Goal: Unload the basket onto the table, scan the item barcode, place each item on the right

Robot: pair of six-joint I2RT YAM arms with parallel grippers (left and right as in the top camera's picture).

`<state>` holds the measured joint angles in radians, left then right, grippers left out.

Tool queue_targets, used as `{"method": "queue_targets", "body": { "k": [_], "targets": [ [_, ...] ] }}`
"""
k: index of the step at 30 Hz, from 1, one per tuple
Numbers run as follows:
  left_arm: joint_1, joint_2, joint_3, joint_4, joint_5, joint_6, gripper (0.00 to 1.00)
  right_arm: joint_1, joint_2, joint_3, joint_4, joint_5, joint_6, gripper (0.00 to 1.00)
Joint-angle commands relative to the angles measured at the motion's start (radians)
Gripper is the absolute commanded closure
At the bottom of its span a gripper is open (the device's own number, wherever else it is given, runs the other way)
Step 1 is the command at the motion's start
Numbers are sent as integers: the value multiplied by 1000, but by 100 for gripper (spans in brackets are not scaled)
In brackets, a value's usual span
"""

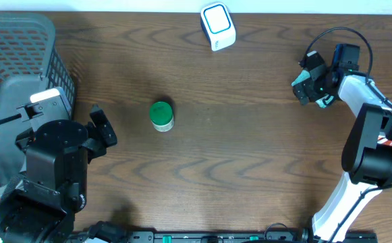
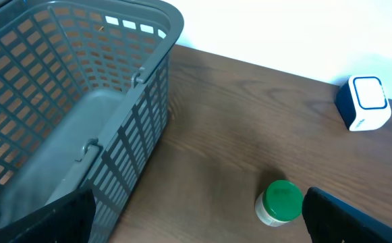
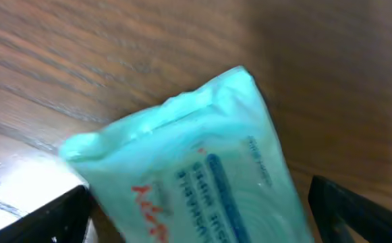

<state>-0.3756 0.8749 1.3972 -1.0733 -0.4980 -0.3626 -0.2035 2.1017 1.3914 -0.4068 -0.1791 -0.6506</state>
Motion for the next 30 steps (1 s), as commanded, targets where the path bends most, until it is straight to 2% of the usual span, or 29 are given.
{"method": "queue_targets", "body": {
  "k": [1, 2, 6, 8, 15, 19, 25, 27, 30],
  "targets": [
    [4, -1, -1, 0, -11, -2, 2, -20, 56, 17, -2, 17, -27, 4],
    [4, -1, -1, 0, -11, -2, 2, -22, 64, 17, -5, 24, -27, 8],
    [4, -1, -1, 0, -11, -2, 2, -26, 70, 17, -8, 70, 10, 42],
    [4, -1, -1, 0, -11, -2, 2, -26, 64, 17, -8, 109, 37, 55],
    [4, -1, -1, 0, -11, -2, 2, -42, 36, 17, -80, 270, 105, 60],
    [4, -1, -1, 0, -11, -2, 2, -89, 10, 17, -111, 359, 128, 60],
    [4, -1, -1, 0, -11, -2, 2, -177, -11, 17, -113, 490, 164, 53],
    [4, -1, -1, 0, -11, -2, 2, -205, -16, 18, -113, 554, 174, 42],
    [4, -1, -1, 0, -11, -2, 2, -206, -49, 50, -117, 528, 267, 12]
  ]
}}
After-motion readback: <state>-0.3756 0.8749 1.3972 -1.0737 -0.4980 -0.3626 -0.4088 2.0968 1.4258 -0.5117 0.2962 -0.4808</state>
